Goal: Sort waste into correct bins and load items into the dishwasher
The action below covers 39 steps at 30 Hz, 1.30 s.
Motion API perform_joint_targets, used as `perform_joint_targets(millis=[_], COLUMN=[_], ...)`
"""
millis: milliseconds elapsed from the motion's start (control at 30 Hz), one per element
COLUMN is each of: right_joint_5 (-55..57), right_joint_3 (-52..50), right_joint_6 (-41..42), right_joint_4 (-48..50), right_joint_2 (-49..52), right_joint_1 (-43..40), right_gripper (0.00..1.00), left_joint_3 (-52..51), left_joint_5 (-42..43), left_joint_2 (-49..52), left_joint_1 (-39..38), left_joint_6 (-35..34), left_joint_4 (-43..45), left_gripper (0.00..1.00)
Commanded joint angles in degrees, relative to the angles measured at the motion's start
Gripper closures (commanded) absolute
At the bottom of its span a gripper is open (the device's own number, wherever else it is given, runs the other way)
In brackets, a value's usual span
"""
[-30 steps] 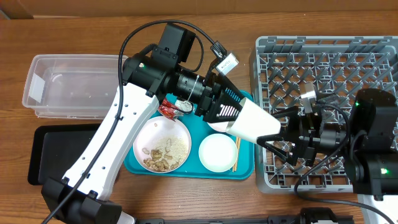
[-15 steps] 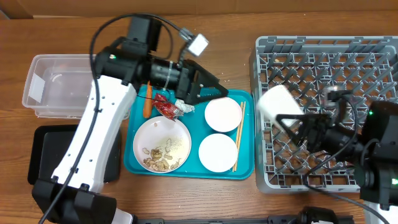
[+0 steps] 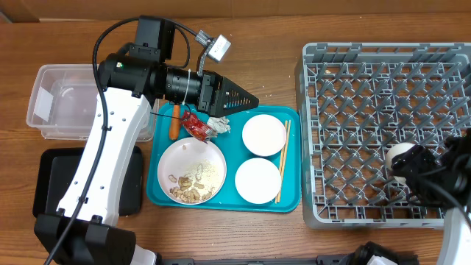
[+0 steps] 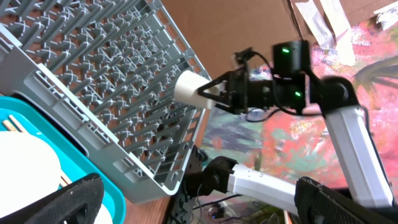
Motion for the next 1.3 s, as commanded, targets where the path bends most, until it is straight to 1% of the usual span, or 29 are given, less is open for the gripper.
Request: perform_joint_targets(millis=[0,100,167,233,300,367,400,467,600,700,733,800,867,1000,1067,1100,1133,1167,1267], right_joint_5=[4.1,3.7,3.3,2.8,2.4,2.2,2.2,1.3,-3.0,-3.7,-3.5,-3.6,-3.7,-5.5,-8.9,-11.1,-13.4,-15.7,-20.7], right_joint_3=[1.3,1.3,1.3,1.3,1.3,1.7,2.3,3.8,6.7,8.3,8.7,8.7,8.7,8.7,8.7,8.7,8.7,8.7,8.7], right_joint_6=[-1.2,-1.2,-1.2,-1.2,-1.2,-1.2,-1.2,-1.3,-4.1,-4.1,-4.1,-4.1,-4.1,-4.4,-6.3,-7.4,-8.3,-9.0,-10.4], right_joint_4=[-1.5,-1.2,-0.7,-0.6,-0.5,-0.4,-0.6,-1.0,-1.2,-1.1,-0.9,-0.8,-1.0,-1.4,-1.2,-1.0,-0.8,-0.5,0.3], right_joint_2=[6.5,11.4,14.3,16.4,17.1,16.6,16.0,14.4,9.3,4.7,1.8,-0.2,-1.2,-2.0,-2.1,-2.2,-2.2,-2.2,-2.2], right_joint_1=[-0.4,-0.4,-0.4,-0.4,-0.4,-0.4,-0.4,-0.3,-0.3,-0.3,-0.3,-0.3,-0.3,-0.3,-0.3,-0.3,-0.3,-0.3,-0.3], right_gripper=[0.34,0.33,0.25,0.21,0.19,0.12,0.10,0.09,0.08,0.08,0.08,0.09,0.10,0.10,0.10,0.10,0.09,0.09,0.09], left_joint_3=[0.5,0.5,0.5,0.5,0.5,0.5,0.5,0.5,0.5,0.5,0.5,0.5,0.5,0.5,0.2,-0.3,-0.9,-1.6,-4.6], left_joint_5=[-0.1,-0.2,-1.0,-1.9,-3.3,-5.0,-6.0,-8.9,-19.1,-26.3,-31.6,-35.9,-40.7,-53.4,-59.7,-62.6,-64.2,-64.6,-64.5], left_joint_2=[0.1,0.1,0.1,0.1,0.1,0.1,0.1,0.1,0.1,0.1,0.1,0.1,0.1,0.1,0.4,0.6,0.9,1.1,3.1], left_joint_1=[-0.1,-0.1,-0.1,-0.1,-0.1,-0.2,-0.3,-1.0,-4.8,-8.7,-11.3,-13.2,-14.5,-15.3,-15.4,-15.4,-15.4,-15.5,-15.9], left_joint_6=[-0.5,-0.2,-0.3,-0.2,-0.2,0.2,0.2,0.2,0.1,0.0,-1.6,-3.1,-4.9,-10.9,-13.2,-14.4,-15.1,-15.6,-17.0], left_joint_4=[-0.6,-1.5,-2.2,-3.1,-4.0,-5.0,-5.3,-5.4,-5.0,-4.6,-4.2,-3.7,-3.7,-3.8,-3.1,-2.3,-1.3,-0.3,3.9], left_gripper=[0.00,0.00,0.00,0.00,0.00,0.00,0.00,0.00,0.03,0.04,0.03,0.03,0.06,0.07,0.10,0.13,0.17,0.18,0.20])
